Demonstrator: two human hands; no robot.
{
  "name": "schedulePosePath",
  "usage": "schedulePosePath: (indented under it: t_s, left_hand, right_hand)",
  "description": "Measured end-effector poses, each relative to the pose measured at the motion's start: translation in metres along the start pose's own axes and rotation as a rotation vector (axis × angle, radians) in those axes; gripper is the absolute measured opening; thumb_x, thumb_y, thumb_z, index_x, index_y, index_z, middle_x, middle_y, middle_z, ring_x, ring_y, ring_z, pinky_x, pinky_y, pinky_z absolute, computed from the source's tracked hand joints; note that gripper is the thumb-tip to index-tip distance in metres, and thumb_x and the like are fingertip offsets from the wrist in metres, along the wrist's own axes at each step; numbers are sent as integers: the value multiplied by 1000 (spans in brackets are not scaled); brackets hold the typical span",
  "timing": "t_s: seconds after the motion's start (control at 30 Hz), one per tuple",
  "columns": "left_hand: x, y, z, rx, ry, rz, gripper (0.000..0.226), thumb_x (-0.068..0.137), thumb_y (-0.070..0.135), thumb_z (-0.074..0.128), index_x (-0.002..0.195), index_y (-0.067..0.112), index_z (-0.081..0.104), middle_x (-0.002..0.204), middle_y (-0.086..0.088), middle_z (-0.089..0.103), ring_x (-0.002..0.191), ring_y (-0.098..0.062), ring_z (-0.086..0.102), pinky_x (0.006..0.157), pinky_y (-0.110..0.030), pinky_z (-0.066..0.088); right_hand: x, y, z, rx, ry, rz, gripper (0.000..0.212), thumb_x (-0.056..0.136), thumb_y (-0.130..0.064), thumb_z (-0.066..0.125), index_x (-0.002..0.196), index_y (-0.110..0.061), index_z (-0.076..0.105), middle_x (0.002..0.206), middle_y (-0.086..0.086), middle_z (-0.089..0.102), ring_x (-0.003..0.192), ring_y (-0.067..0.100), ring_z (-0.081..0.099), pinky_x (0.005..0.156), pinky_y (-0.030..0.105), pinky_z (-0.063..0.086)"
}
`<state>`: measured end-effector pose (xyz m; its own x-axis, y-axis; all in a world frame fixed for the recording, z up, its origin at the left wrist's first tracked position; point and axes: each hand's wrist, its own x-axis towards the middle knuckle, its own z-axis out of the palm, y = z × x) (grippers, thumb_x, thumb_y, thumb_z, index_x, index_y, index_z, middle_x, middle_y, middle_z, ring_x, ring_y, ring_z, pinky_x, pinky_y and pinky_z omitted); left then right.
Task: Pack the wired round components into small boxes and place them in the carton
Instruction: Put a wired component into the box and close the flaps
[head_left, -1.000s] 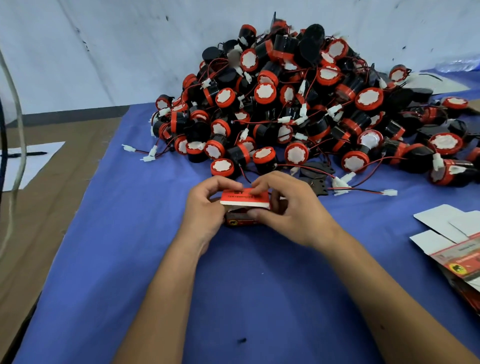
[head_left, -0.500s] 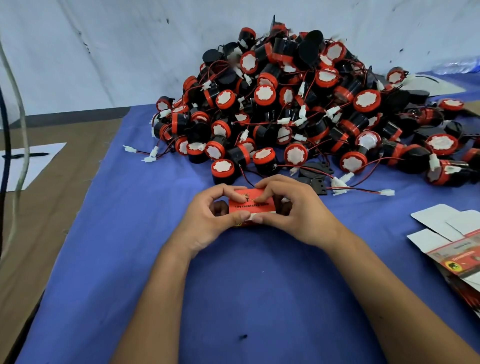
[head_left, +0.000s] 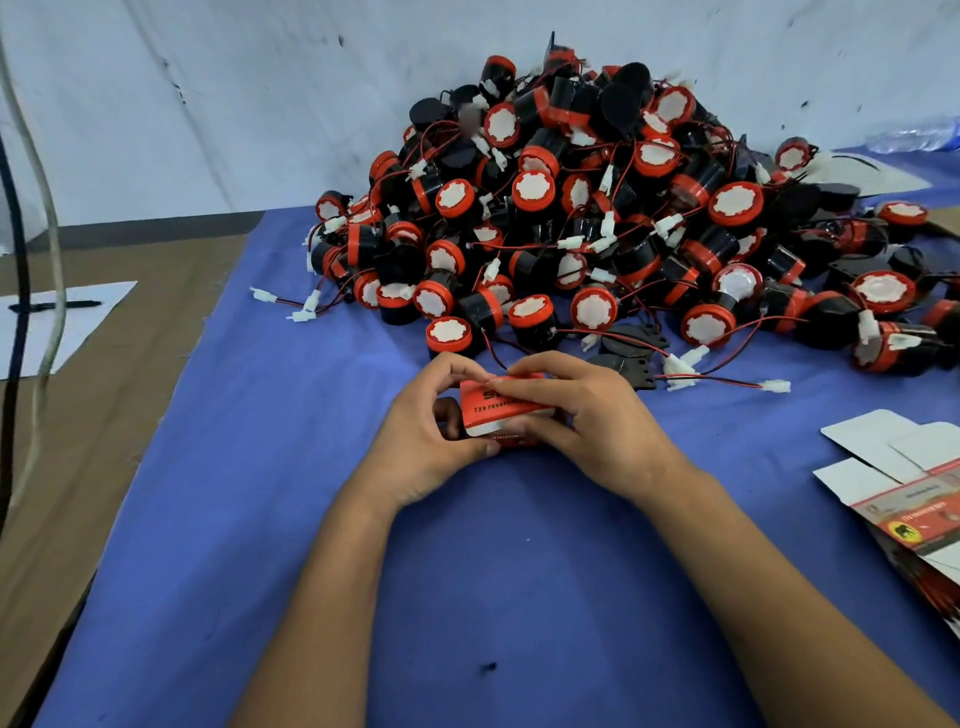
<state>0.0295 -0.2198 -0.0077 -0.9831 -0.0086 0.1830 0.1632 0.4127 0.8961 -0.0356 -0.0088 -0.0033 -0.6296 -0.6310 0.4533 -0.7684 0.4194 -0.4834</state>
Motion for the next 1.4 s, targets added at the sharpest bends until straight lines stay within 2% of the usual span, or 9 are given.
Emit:
schedulePosePath:
  t_s: [0.23, 0.37, 0.53, 0.67, 0.77, 1.13, 1.23, 1.3, 1.4]
  left_hand:
    - [1, 2, 1, 61, 34, 9, 59, 73, 16, 93, 119, 35, 61, 119, 15, 64, 107, -16, 68, 83, -42, 63]
    - [4, 1, 2, 53, 26, 27, 60, 73, 7, 92, 120, 32, 63, 119, 13, 66, 111, -16, 67, 88, -44, 62]
    - [6, 1, 4, 29, 41, 43, 60, 75, 11, 92, 123, 29, 61, 120, 12, 67, 115, -16, 67, 91, -41, 62]
    - [8, -2, 6, -24, 60, 24, 67, 73, 7, 93, 126, 26, 59, 126, 8, 66, 118, -19, 66, 92, -45, 62]
    - [9, -2, 6, -31, 50, 34, 69, 73, 5, 92, 129, 26, 58, 125, 7, 66, 119, -18, 66, 92, -43, 61]
    - [8, -4, 6, -30, 41, 31, 67, 73, 2, 91, 130, 24, 62, 130, 9, 64, 118, -12, 65, 95, -39, 60]
    - [5, -2, 6, -112, 85, 55, 47, 76, 12, 89, 117, 24, 70, 127, 9, 67, 84, -5, 65, 79, -35, 61]
    - [3, -2, 6, -197, 153, 51, 26, 77, 14, 90, 97, 21, 76, 127, 7, 70, 73, -20, 61, 78, -46, 61]
    - [3, -4, 8, -210, 212, 40, 15, 78, 5, 88, 88, 12, 79, 120, 1, 75, 98, -33, 69, 92, -55, 57]
  right_hand:
    - [1, -1, -2, -38, -52, -10, 55, 86, -48, 78, 136, -30, 67, 143, -8, 58, 127, 12, 58, 97, 37, 55]
    - [1, 1, 1, 8, 32, -17, 42, 94, -32, 74, 135, -25, 68, 139, -6, 64, 125, 10, 62, 96, 38, 55]
    - [2, -7, 4, 161, 41, 104, 36, 103, -42, 58, 137, -33, 66, 131, -17, 61, 120, 6, 59, 93, 37, 54]
    - [2, -12, 14, 108, 22, 178, 38, 105, -27, 55, 141, -36, 61, 131, -15, 52, 118, 13, 44, 105, 19, 35]
    - [5, -20, 19, 72, 129, 200, 35, 104, -25, 58, 138, -34, 65, 124, -14, 59, 106, 17, 36, 96, 8, 26]
    - [-3, -5, 7, 206, 141, 115, 22, 91, -13, 77, 110, -25, 81, 123, -13, 68, 122, 12, 47, 104, 20, 38]
    - [-5, -2, 4, 133, 128, 49, 26, 95, -10, 72, 115, -24, 79, 125, -11, 69, 119, 15, 50, 103, 25, 40]
    - [-7, -3, 5, 111, 170, 56, 25, 93, -10, 74, 114, -24, 80, 121, -12, 71, 117, 15, 53, 100, 28, 44]
    - [-8, -7, 9, 184, 273, 126, 19, 87, -10, 81, 103, -20, 83, 110, -12, 75, 111, 10, 62, 92, 36, 54]
